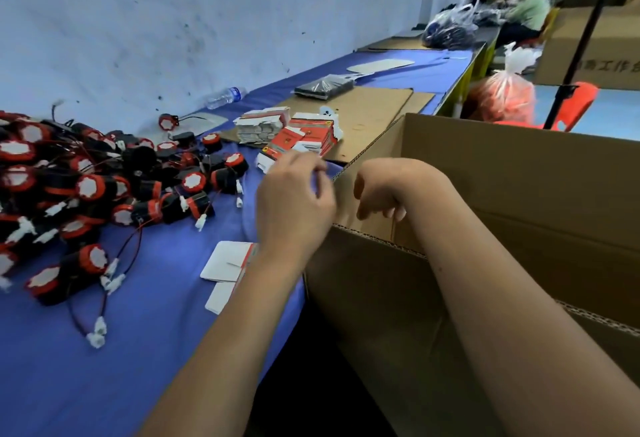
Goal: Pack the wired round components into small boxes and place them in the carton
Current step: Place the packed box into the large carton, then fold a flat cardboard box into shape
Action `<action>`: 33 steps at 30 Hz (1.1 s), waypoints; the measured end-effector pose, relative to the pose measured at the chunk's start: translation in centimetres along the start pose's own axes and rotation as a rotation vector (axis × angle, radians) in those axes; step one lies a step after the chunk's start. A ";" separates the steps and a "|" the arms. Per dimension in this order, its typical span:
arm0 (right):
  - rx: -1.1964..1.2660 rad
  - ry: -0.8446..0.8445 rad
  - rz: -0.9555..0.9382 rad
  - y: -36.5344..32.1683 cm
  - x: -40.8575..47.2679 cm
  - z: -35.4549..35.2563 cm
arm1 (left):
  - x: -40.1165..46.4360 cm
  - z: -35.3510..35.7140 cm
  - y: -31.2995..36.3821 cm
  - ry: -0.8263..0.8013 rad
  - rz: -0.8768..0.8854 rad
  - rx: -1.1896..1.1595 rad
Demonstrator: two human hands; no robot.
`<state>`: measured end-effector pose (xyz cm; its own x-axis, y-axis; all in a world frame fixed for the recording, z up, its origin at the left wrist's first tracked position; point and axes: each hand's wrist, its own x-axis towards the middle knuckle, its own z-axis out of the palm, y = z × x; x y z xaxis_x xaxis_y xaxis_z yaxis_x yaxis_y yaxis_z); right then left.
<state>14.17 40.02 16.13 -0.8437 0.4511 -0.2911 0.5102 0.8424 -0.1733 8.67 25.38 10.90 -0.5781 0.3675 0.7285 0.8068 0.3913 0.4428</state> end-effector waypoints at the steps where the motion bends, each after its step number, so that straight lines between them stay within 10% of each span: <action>1: 0.062 0.153 0.018 -0.4 0.1 -0.1 | -0.9 -1.0 -1.8 0.077 -0.067 0.025; 5: 0.324 0.811 -0.097 -3.6 0.7 -0.3 | -5.3 -3.2 -10.5 -0.400 -0.667 0.445; 7: 0.438 0.875 -0.350 -6.7 0.7 0.5 | -6.8 -3.7 -12.8 -0.535 -0.781 0.502; 12: 0.256 0.476 -0.763 -13.2 1.0 4.8 | -6.8 -4.3 -15.9 -0.398 -0.863 0.318; 17: -0.259 -0.202 -0.473 -14.2 3.2 10.4 | -6.4 -4.9 -17.4 -0.405 -0.966 0.262; 24: 0.031 0.047 -0.507 -13.8 5.4 14.6 | -6.4 -4.3 -18.5 -0.266 -0.973 0.352; 33: 0.017 0.088 -0.706 -16.9 6.2 13.4 | -4.7 -7.3 -20.2 0.172 -1.071 -0.334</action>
<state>2.57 24.57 4.65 -0.9837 -0.1778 -0.0273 -0.1610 0.9379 -0.3073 -3.98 9.56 2.32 -0.9867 -0.1518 -0.0578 -0.0852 0.1809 0.9798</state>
